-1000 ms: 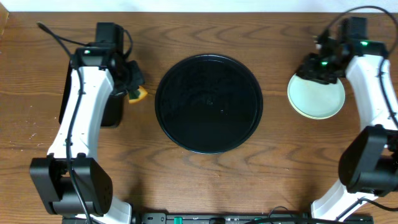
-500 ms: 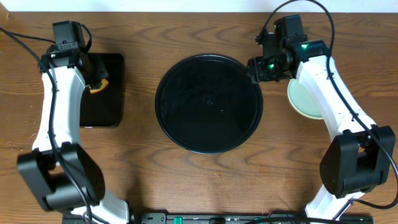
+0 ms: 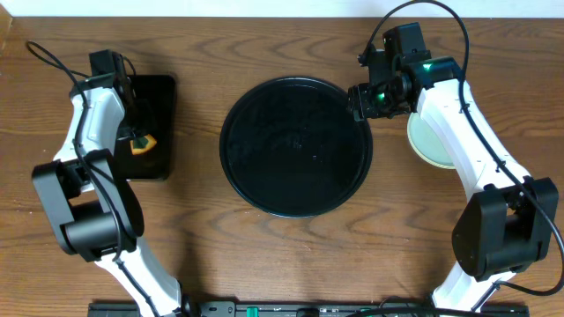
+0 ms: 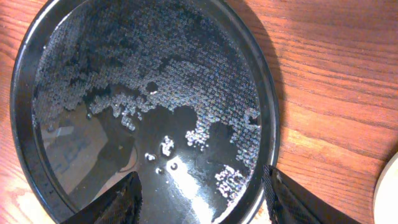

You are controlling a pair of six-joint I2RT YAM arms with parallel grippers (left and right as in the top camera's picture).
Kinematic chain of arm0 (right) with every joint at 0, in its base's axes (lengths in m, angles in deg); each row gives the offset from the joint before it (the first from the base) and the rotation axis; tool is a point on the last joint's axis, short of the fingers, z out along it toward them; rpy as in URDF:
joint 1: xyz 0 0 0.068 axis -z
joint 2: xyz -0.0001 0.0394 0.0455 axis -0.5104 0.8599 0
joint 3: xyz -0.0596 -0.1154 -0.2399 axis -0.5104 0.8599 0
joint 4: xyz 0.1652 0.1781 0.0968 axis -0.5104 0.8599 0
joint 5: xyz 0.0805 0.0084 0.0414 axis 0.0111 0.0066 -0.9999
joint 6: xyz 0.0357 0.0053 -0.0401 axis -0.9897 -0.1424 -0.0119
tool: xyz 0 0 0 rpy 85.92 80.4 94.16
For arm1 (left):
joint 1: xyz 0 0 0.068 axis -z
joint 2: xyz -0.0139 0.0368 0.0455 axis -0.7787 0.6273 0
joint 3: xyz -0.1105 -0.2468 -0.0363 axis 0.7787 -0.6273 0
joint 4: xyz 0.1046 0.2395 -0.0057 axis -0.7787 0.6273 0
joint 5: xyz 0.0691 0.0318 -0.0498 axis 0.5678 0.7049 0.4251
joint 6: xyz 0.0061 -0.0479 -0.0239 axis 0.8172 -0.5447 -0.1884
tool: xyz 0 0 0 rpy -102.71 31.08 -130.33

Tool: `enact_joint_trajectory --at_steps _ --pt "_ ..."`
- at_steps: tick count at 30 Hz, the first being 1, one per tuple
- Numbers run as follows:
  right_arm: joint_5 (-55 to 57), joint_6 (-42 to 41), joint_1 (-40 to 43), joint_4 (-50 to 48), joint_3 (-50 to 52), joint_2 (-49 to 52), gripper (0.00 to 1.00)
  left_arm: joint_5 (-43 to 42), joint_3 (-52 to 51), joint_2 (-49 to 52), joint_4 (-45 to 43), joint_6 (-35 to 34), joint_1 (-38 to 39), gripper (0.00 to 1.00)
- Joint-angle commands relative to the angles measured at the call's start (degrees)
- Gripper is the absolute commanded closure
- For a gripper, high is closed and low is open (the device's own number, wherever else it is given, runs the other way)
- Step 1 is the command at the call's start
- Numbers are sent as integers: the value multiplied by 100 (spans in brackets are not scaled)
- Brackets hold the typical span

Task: Clean dirty plates on tray and stack at the side
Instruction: 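Place the sponge into the black rectangular tray with the left gripper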

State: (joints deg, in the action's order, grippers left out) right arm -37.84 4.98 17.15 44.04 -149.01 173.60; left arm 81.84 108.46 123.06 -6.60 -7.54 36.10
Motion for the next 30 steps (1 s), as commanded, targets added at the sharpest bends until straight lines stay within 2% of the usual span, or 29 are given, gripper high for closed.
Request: enact_joint_trajectory --at_steps 1,2,4,6,7,12,16,22,23,25,29,30 --pt "50 15 -48 17 39 -151 39 83 -35 116 22 57 0 85" --pt "50 15 -48 17 39 -151 39 83 -35 125 28 57 0 83" --pt "50 15 -48 31 39 -151 39 68 -35 125 39 57 0 69" --pt "50 17 -48 59 39 -151 39 70 -35 125 39 59 0 49" --pt "50 22 -48 70 39 -151 39 70 -35 125 39 59 0 44" --pt "48 76 -42 83 37 -151 38 70 72 79 122 59 2 36" --pt "28 79 -31 87 9 -157 35 68 350 -234 503 59 2 36" --pt "31 81 76 238 -304 -334 33 -153 444 -1401 1110 -57 155 35" --pt "33 81 111 315 -411 -407 33 -332 442 -1639 1246 -160 197 29" --pt "35 127 175 461 -595 -568 32 -636 439 -2017 1462 -321 264 28" --pt "79 321 308 780 -890 -1069 23 -688 439 -2551 1574 -330 341 25" --pt "114 323 337 848 -927 -1228 17 -686 439 -2651 1572 -330 339 25"
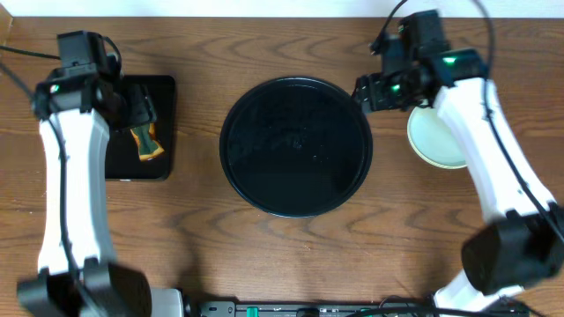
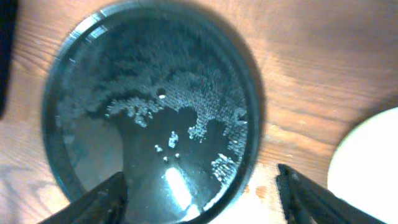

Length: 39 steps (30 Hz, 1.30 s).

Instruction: Clean dirty plates on tray and stack at the side

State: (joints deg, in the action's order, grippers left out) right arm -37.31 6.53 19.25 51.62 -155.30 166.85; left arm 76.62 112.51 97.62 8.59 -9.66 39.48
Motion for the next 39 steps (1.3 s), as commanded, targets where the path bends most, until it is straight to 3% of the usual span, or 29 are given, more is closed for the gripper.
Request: enact_joint_trajectory --at_steps 1,3,15,26,32,39 --pt "114 164 155 155 -310 -756 12 -164 35 -177 52 -118 0 25" --pt "181 162 184 258 -310 -1132 1 -164 35 -267 52 -118 0 24" --pt "-44 157 195 643 -310 -3045 1 -166 35 -286 52 -118 0 24" --pt "2153 306 238 1088 -177 -3486 1 -164 33 -286 52 -118 0 24" --pt "1910 313 522 -323 1058 -3952 1 -164 33 -286 52 -118 0 24" --pt "1222 306 678 -2951 4009 -5342 1 -164 31 -286 52 -118 0 24"
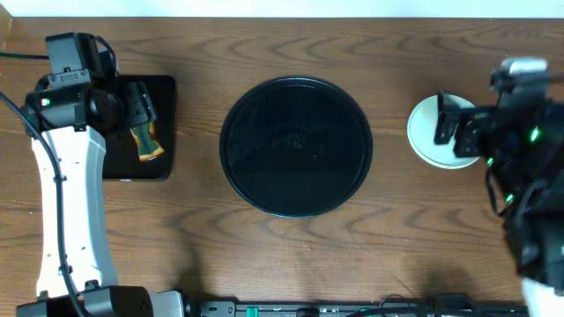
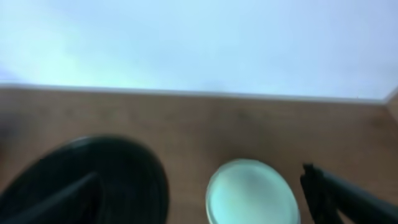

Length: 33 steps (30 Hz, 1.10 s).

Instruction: Clean dirty plates on tray and stack at the side

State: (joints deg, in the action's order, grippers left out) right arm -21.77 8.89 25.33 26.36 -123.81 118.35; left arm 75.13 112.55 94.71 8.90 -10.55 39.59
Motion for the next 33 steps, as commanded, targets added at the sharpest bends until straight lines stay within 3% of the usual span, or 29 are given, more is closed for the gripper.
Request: enact_joint_trajectory --at_steps 1,9,16,22,28,33 --pt "-420 70 83 -809 1296 -708 1 -15 26 4 22 -28 -11 24" --pt "-772 -52 101 -3209 4478 -2551 1 -15 26 4 22 -28 -11 24" --pt "-772 -468 101 -3842 6172 -4089 1 -15 26 4 22 -28 -11 24" --pt "-763 -470 101 -3825 6704 -4750 1 -15 26 4 22 -28 -11 24" --pt "-695 -468 94 -3117 6695 -5025 1 -15 26 4 24 -28 -11 24" --pt "-680 -470 83 -3093 6695 -5274 1 -17 26 4 24 -28 -11 24"
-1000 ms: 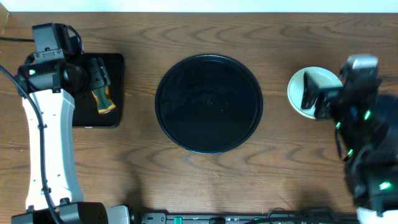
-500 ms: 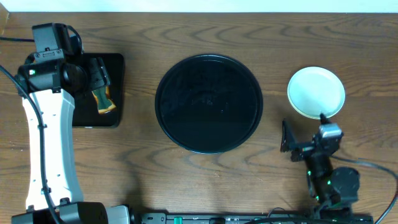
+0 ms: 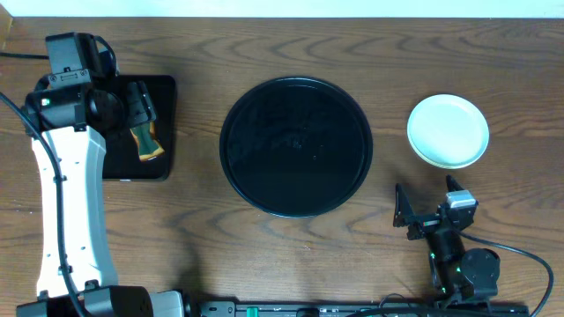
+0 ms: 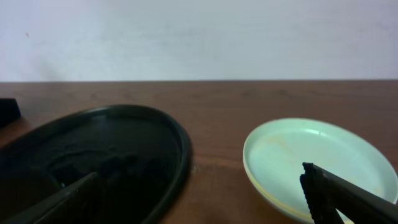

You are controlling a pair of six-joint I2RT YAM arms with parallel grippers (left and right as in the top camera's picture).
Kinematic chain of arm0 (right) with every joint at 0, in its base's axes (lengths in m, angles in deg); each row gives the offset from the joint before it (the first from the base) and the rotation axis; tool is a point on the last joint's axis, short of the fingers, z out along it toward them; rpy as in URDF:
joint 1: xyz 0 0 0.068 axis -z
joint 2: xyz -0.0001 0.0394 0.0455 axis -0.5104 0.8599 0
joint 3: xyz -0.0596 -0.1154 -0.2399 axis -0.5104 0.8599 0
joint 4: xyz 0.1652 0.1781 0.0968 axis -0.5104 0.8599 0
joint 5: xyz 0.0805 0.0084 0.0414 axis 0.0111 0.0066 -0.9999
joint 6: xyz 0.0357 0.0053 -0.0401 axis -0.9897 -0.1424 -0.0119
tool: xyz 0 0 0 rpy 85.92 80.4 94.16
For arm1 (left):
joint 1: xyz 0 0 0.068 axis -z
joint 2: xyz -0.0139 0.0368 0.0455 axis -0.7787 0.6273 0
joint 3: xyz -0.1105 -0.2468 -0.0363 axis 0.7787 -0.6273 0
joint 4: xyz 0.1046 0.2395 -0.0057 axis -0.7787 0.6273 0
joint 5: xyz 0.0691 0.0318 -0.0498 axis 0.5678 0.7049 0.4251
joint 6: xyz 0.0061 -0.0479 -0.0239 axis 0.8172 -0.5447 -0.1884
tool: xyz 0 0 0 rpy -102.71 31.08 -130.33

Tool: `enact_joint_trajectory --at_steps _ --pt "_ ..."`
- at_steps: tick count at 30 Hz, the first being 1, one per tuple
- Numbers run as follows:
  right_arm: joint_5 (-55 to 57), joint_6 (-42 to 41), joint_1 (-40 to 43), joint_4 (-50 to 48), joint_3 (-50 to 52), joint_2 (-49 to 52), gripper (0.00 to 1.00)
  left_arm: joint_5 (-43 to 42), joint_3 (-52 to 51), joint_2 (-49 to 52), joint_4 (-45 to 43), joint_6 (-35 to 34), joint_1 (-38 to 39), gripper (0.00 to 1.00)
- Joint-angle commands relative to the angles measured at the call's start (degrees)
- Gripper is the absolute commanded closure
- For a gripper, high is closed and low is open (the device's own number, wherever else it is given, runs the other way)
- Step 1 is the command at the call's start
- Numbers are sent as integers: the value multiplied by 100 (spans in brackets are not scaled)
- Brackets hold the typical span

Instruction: Clean dirty plates on tray and stack at the side

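A pale green plate (image 3: 448, 130) lies on the table at the right, bare and on its own; it also shows in the right wrist view as plate (image 4: 317, 158). The round black tray (image 3: 295, 145) in the middle holds no plates, and its rim (image 4: 180, 155) is wet and dark. My right gripper (image 3: 426, 201) is low at the front right, open, with nothing between its fingers (image 4: 348, 199). My left gripper (image 3: 143, 116) hangs over a black mat, with a green and orange sponge (image 3: 145, 143) just below its tips. Whether it grips the sponge does not show.
The black square mat (image 3: 163, 97) lies at the far left under the left arm. Bare wood separates the tray from the plate. A pale wall rises behind the table's far edge (image 4: 199, 79).
My right arm has gone from beside the plate at the right edge to a folded pose at the front right, which leaves the plate uncovered. The left arm, sponge, tray and plate are unchanged.
My open right gripper stood over the tray's right rim, partly covering the plate beside it. It was then higher there, then to the right of the plate, and now rests near the front edge. The left arm shifted once over the mat and sponge, then stayed.
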State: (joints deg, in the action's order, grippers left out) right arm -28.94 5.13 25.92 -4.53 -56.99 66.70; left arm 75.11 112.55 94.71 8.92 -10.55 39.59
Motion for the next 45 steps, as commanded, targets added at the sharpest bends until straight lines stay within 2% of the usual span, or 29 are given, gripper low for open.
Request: enact_joint_trajectory --at_steps 1,28,34,39,45 --pt "39 -92 24 26 13 -109 1 -13 26 4 20 -28 -11 24" --pt "37 -94 24 22 13 -105 1 -11 26 -2 24 -26 -26 23" --pt "37 -92 24 22 13 -105 1 227 -66 -608 11 -7 175 24" --pt "37 -94 24 22 13 -105 1 337 -920 -1644 -1060 -4 560 23" --pt "37 -92 24 22 13 -105 1 131 -2999 -3226 -2970 -4 649 24"
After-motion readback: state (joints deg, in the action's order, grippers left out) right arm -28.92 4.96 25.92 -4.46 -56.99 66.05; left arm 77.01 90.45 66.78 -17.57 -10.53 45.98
